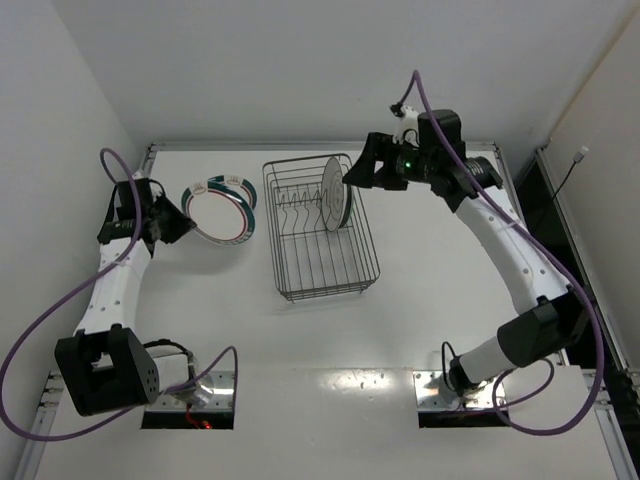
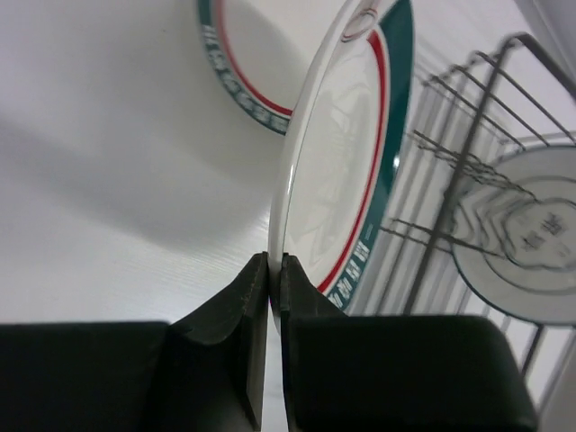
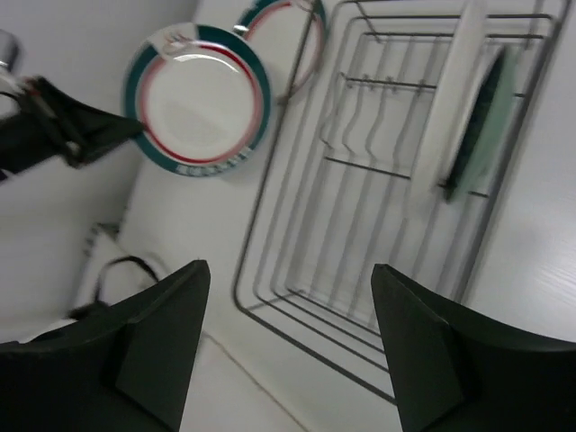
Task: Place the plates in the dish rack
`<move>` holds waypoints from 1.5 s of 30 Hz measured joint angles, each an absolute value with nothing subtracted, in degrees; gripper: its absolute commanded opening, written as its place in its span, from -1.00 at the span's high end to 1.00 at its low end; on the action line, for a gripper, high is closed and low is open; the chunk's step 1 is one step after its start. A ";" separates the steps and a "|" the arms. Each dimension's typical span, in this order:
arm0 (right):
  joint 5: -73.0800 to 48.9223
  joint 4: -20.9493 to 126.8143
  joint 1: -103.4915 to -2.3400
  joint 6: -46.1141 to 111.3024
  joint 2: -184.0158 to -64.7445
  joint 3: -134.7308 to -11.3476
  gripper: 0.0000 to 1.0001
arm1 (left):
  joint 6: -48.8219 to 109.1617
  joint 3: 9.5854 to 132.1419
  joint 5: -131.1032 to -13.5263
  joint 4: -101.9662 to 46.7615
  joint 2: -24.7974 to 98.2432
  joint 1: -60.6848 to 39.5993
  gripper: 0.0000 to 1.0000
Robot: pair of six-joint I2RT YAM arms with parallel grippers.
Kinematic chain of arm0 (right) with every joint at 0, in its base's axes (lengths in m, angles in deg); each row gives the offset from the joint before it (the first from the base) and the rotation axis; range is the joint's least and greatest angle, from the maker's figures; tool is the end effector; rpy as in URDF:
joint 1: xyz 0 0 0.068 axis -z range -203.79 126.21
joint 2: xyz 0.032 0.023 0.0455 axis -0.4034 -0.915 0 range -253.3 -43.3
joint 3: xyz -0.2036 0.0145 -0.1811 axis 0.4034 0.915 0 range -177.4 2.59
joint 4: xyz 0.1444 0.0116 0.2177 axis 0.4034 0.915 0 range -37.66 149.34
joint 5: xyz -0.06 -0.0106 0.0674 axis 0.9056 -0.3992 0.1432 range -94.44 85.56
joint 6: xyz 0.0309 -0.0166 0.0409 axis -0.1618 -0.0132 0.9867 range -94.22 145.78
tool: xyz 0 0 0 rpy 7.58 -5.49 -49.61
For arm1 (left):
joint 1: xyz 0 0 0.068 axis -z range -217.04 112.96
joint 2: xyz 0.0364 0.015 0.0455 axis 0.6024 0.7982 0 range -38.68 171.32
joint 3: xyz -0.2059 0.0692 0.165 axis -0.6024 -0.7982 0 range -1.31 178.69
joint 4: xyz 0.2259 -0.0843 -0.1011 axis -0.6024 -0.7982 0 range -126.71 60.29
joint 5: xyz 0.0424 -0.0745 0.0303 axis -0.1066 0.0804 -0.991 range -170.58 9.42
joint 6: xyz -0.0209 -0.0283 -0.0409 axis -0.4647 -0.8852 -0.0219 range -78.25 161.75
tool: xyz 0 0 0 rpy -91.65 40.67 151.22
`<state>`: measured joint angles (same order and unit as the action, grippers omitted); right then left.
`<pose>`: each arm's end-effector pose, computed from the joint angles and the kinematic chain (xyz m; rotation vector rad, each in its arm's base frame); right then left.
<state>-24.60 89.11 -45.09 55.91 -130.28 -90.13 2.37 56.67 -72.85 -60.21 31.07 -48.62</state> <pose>0.3084 0.1335 0.4061 -0.0509 2.2089 0.8914 0.2573 0.0478 0.2963 -0.9408 2.1365 -0.4009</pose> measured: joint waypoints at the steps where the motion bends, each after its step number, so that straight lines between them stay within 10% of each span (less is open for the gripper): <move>1: -27.73 86.47 -43.76 57.61 -129.86 -87.77 -0.40 | 2.27 56.63 -71.06 -59.92 31.07 -48.62 1.00; 9: -52.62 31.02 -38.88 96.65 -131.26 -60.41 -0.51 | -11.13 45.65 -44.81 -30.24 34.16 -48.18 1.00; 16: -59.20 13.38 -38.27 110.77 -133.45 -59.12 -0.51 | -9.52 53.28 -35.28 -28.45 36.10 -45.97 1.00; 38: -53.89 51.15 -38.44 83.10 -132.16 -64.52 -0.46 | -10.63 54.05 -31.67 -24.32 36.10 -39.74 1.00; 40: -53.17 51.91 -38.82 82.33 -132.55 -64.69 -0.23 | -11.66 54.05 -30.88 -22.59 36.21 -37.25 1.00; 41: -52.91 52.33 -39.12 82.01 -133.10 -65.24 0.89 | -12.05 54.05 -30.36 -21.76 36.32 -36.00 1.00; 45: -50.59 54.60 -39.62 79.49 -135.24 -68.04 1.00 | -12.44 54.38 -28.76 -20.89 37.08 -33.88 0.32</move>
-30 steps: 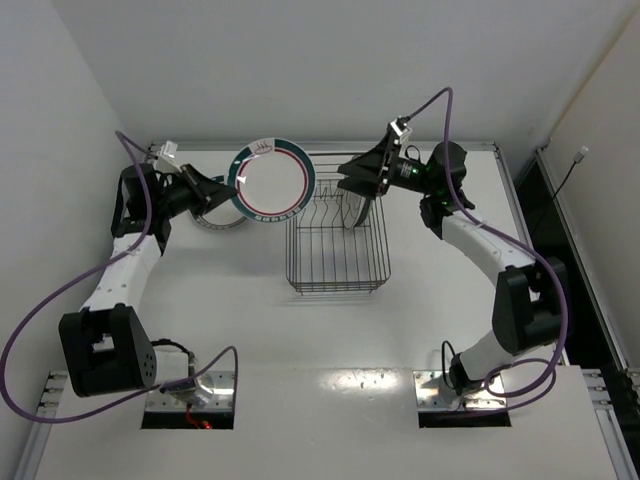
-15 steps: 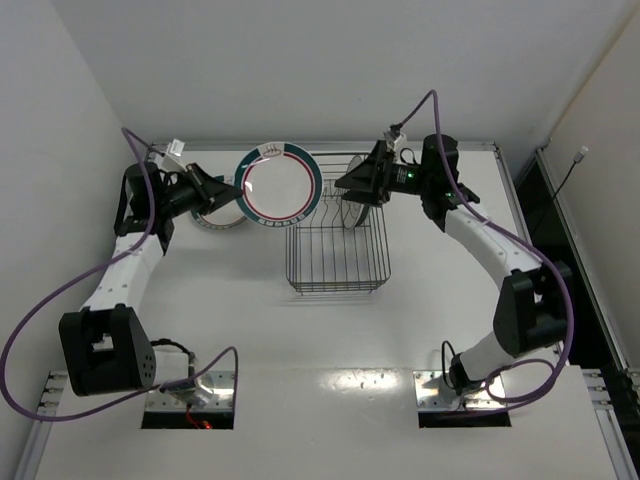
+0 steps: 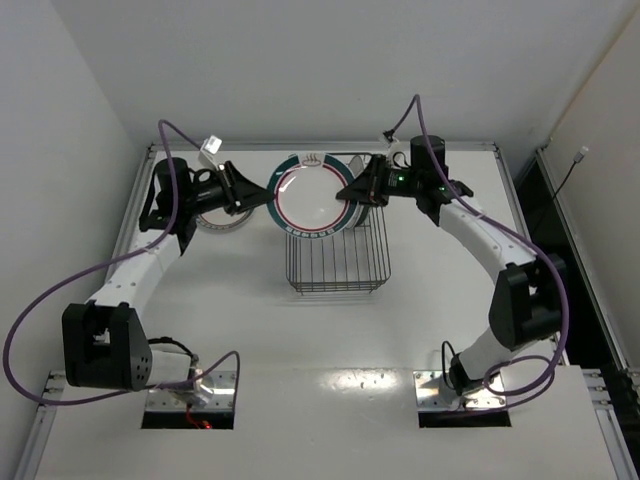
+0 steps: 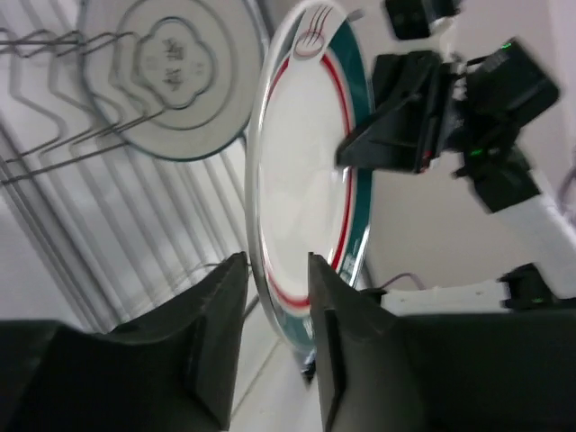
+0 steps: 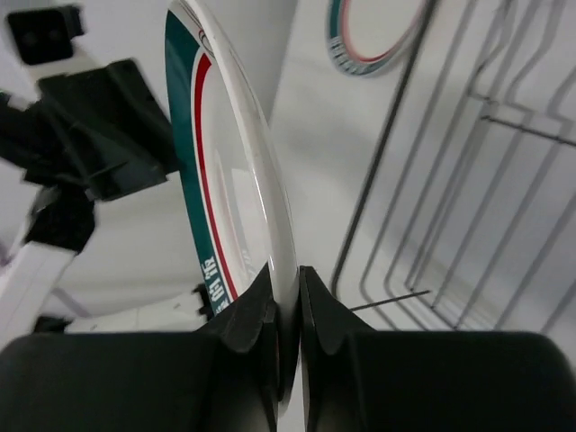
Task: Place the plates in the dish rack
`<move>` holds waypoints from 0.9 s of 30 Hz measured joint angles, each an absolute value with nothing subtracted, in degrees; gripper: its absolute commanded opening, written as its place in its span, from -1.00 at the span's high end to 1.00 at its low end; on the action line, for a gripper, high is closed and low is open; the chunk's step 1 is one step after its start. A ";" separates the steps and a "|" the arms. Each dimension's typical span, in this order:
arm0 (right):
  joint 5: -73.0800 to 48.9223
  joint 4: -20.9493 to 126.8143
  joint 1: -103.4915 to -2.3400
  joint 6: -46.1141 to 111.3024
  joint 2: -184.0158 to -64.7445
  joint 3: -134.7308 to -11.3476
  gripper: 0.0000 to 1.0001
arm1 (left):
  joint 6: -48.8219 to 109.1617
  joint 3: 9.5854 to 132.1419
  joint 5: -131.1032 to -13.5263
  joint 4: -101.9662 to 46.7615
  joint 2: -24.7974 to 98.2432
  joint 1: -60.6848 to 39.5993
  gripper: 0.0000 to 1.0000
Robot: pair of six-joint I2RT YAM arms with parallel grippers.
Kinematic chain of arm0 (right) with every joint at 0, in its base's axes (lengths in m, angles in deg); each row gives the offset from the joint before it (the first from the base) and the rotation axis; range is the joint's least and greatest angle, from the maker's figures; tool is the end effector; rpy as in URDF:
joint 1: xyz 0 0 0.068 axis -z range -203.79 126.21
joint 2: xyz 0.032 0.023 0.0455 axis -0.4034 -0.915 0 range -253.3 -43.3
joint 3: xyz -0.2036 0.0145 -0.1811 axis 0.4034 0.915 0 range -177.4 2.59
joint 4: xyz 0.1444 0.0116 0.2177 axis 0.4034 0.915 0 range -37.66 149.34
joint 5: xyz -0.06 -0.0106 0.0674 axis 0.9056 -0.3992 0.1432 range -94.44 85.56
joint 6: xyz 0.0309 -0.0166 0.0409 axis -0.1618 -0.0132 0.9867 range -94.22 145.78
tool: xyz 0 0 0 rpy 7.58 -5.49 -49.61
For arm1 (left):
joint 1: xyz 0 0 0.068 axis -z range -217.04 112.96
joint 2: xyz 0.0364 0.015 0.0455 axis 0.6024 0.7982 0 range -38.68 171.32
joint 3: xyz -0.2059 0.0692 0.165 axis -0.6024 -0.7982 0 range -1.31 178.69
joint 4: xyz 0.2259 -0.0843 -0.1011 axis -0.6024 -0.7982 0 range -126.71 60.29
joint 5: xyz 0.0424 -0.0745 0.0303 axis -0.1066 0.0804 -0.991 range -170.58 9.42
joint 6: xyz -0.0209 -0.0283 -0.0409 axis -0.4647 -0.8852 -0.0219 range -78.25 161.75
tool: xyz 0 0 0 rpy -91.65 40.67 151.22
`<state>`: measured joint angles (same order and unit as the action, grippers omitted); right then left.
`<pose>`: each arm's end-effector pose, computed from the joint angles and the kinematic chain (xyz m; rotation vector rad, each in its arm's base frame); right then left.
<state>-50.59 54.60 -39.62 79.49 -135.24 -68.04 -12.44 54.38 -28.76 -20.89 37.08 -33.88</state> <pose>0.3483 0.1255 0.3048 0.1289 2.1981 1.5341 0.2980 -0.0446 0.3229 -0.1286 1.9456 -1.4851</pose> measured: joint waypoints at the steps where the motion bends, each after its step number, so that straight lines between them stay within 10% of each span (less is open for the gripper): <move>1: -48.82 56.83 -39.73 78.64 -135.22 -68.54 1.00 | -10.96 55.05 -28.79 -23.03 37.32 -34.39 0.09; 2: -46.02 59.69 -39.84 77.29 -135.09 -69.68 1.00 | -8.99 55.49 -28.98 -25.17 37.35 -35.30 -0.38; 5: -33.93 69.37 -40.39 72.41 -134.76 -75.97 1.00 | -3.13 57.57 -35.56 -35.22 37.13 -39.92 -0.74; 15: 11.79 93.57 -53.20 58.93 -138.41 -106.13 1.00 | 6.07 58.37 -68.65 -56.78 36.21 -46.52 -0.79; 27: 36.40 104.70 -59.19 49.64 -158.71 -118.00 1.00 | 8.36 56.58 -76.26 -61.08 36.21 -46.52 -0.79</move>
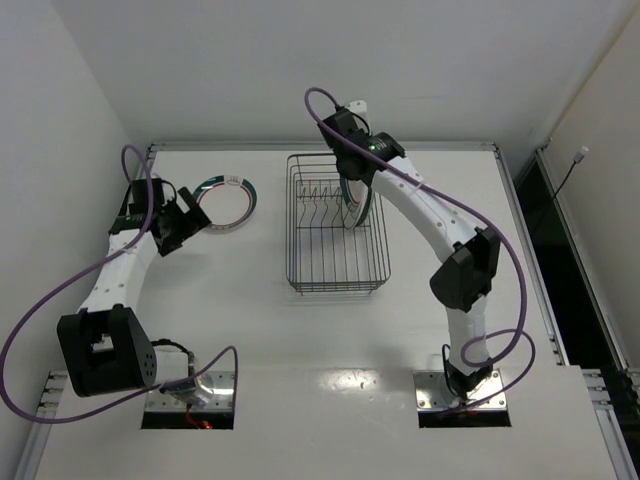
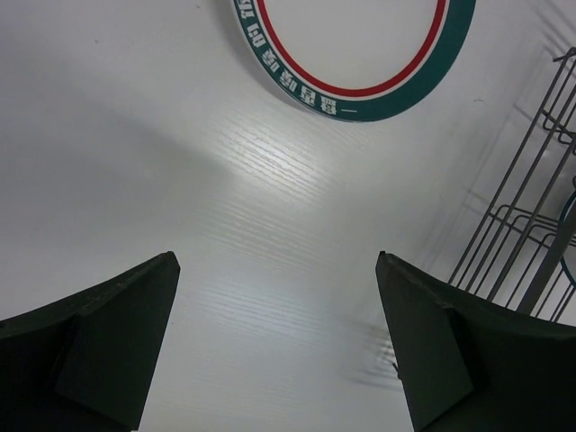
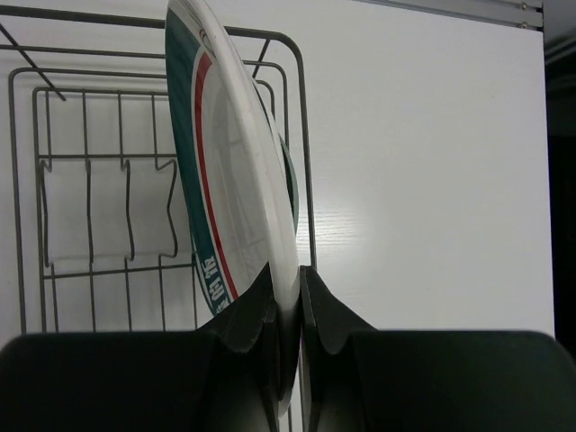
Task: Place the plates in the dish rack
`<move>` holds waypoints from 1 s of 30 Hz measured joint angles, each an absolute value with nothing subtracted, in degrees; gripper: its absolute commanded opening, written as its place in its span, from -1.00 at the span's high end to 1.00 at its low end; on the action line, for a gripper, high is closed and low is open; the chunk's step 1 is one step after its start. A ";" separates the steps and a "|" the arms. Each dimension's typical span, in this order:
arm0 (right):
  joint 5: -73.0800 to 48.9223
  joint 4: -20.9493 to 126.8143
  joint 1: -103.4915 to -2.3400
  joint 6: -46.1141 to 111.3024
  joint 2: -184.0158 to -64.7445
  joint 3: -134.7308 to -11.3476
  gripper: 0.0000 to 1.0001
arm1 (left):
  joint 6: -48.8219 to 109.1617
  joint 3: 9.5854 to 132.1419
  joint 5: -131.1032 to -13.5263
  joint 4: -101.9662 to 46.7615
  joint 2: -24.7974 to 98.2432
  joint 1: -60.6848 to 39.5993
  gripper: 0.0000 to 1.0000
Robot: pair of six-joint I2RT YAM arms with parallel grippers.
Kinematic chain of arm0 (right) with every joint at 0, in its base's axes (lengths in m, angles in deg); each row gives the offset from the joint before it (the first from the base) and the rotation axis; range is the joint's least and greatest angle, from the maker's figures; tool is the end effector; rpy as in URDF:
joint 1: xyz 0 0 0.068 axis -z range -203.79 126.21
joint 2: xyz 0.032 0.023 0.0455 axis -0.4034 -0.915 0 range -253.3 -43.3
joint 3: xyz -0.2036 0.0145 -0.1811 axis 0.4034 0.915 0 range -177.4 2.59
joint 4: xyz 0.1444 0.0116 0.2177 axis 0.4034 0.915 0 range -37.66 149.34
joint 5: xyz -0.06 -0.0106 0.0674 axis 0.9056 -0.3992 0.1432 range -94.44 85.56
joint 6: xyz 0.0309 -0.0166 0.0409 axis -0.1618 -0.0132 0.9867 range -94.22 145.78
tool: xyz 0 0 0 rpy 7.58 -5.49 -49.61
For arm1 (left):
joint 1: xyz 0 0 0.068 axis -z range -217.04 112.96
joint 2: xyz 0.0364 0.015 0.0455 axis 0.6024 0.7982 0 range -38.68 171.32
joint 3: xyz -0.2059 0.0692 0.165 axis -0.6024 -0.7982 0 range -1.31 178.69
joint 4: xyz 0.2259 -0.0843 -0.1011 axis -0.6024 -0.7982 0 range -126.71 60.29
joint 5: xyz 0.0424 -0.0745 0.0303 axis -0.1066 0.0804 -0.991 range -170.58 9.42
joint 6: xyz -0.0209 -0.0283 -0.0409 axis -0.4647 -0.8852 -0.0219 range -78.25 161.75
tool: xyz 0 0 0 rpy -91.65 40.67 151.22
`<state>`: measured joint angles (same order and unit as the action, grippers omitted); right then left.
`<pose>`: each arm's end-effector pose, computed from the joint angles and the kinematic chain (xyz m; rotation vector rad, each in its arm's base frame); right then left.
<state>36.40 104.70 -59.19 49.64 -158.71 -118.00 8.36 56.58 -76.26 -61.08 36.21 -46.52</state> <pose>0.3725 0.2362 0.3599 0.0963 2.1702 -0.2790 0.2725 0.0427 0.2722 -0.8560 2.2760 -0.2811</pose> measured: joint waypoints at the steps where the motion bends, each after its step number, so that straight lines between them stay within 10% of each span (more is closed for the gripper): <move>1: 36.77 105.07 -59.19 49.57 -159.41 -117.98 1.00 | 8.36 56.58 -76.37 -61.17 36.23 -46.52 -0.79; 14: 34.92 104.15 -59.08 54.20 -167.17 -117.98 1.00 | 8.89 56.58 -76.59 -62.81 37.39 -46.52 -0.79; 30: 11.07 113.68 -54.07 55.41 -166.76 -123.14 -0.24 | 9.70 56.58 -75.17 -62.26 41.02 -46.87 -0.79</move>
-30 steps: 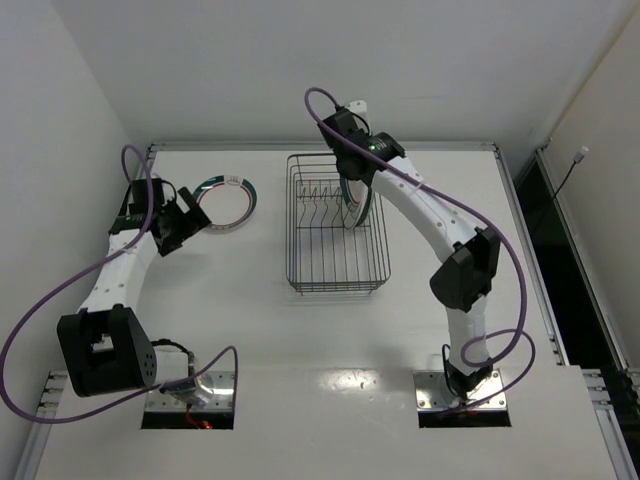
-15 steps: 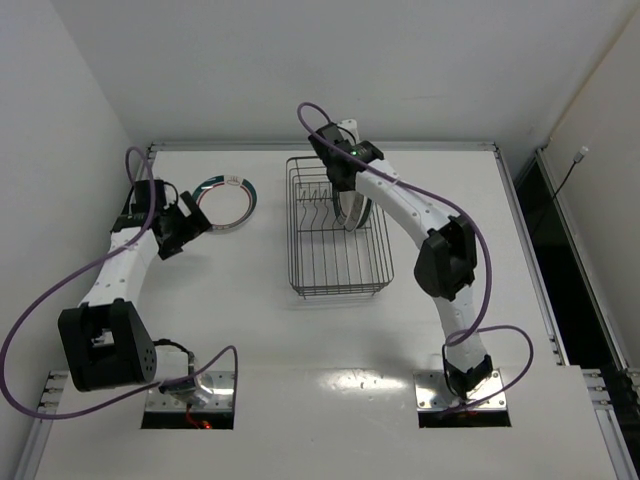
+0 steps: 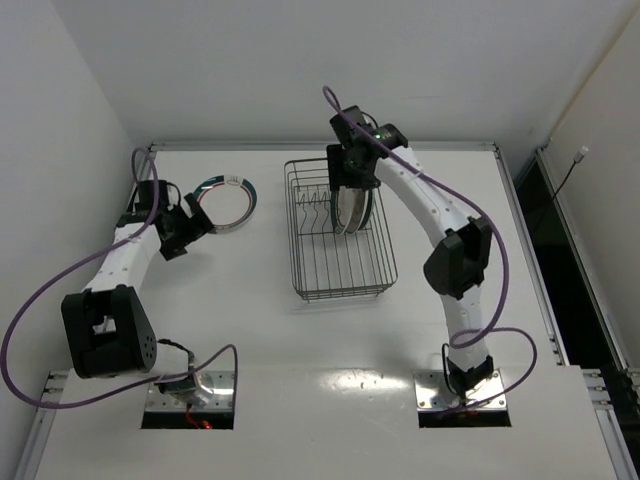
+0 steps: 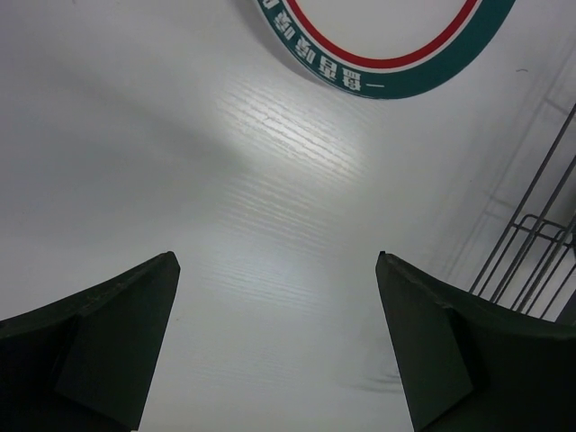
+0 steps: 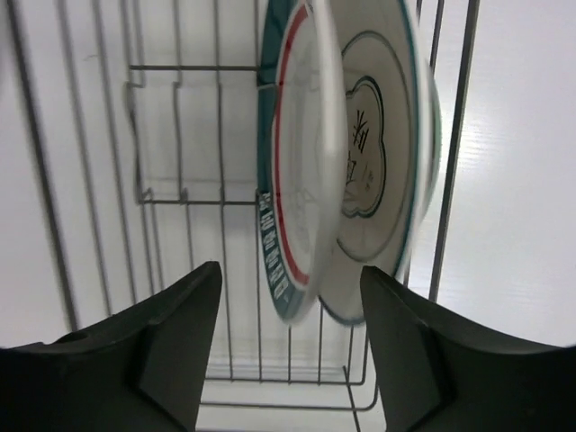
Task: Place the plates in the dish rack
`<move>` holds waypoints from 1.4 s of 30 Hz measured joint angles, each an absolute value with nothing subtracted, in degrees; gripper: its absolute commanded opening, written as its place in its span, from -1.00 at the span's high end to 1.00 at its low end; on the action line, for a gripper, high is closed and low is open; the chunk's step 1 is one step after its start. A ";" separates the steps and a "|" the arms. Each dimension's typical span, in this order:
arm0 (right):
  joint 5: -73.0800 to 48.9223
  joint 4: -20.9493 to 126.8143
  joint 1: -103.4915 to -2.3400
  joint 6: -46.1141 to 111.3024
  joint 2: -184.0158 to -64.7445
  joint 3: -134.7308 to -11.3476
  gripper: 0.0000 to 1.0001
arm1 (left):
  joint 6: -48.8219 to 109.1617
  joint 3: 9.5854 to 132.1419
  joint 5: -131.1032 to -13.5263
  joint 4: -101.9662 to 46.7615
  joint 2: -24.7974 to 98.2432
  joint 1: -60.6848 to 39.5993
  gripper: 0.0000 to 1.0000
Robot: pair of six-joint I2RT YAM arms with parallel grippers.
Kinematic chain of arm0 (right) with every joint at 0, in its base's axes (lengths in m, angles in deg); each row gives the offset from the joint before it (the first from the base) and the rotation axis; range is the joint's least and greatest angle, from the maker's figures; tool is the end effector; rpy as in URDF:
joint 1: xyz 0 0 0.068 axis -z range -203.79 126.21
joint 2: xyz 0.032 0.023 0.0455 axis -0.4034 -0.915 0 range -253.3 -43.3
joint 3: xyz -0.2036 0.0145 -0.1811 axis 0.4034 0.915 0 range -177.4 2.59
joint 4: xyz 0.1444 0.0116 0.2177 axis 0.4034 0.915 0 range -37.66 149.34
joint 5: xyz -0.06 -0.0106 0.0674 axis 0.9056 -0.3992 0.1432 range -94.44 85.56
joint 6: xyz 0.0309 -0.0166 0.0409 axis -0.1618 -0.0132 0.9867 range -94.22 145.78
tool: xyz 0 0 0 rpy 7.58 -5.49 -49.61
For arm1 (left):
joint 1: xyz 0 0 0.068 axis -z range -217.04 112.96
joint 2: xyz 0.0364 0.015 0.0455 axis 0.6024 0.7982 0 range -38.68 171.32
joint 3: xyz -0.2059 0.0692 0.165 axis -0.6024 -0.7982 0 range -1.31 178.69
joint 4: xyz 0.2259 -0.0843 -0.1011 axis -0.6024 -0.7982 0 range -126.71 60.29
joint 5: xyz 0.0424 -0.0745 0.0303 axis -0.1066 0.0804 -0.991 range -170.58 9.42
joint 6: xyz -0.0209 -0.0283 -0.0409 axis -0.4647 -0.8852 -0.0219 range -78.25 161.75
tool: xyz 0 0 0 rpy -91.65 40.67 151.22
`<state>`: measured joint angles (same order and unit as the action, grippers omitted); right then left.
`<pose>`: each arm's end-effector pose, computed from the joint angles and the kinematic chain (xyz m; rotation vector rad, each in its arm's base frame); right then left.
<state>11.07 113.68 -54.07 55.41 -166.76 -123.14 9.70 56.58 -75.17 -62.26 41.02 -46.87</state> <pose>0.4051 0.2256 0.3106 0.0816 2.5432 0.0512 0.2828 0.0455 0.2489 -0.8702 2.3819 -0.2745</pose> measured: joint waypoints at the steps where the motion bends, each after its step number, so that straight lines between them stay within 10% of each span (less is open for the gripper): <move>1: 9.98 114.01 -53.74 55.12 -165.53 -123.64 -0.24 | 9.65 56.58 -74.42 -61.69 41.52 -46.95 -0.79; 15: -5.67 99.43 -50.77 53.24 -116.84 -91.53 -0.27 | -5.23 38.90 -55.47 -31.44 49.24 -52.42 -0.48; 24: -8.40 97.50 -50.77 54.36 -116.16 -89.06 -0.27 | -12.66 47.16 -57.29 -18.40 62.59 -53.27 0.14; 41: -4.21 102.82 -50.77 56.06 -108.31 -88.87 -0.27 | -9.08 61.02 -60.17 -18.46 75.40 -53.10 0.23; 42: -3.81 103.23 -50.77 56.39 -107.22 -88.52 -0.27 | -8.64 61.54 -59.82 -18.48 75.84 -53.10 0.71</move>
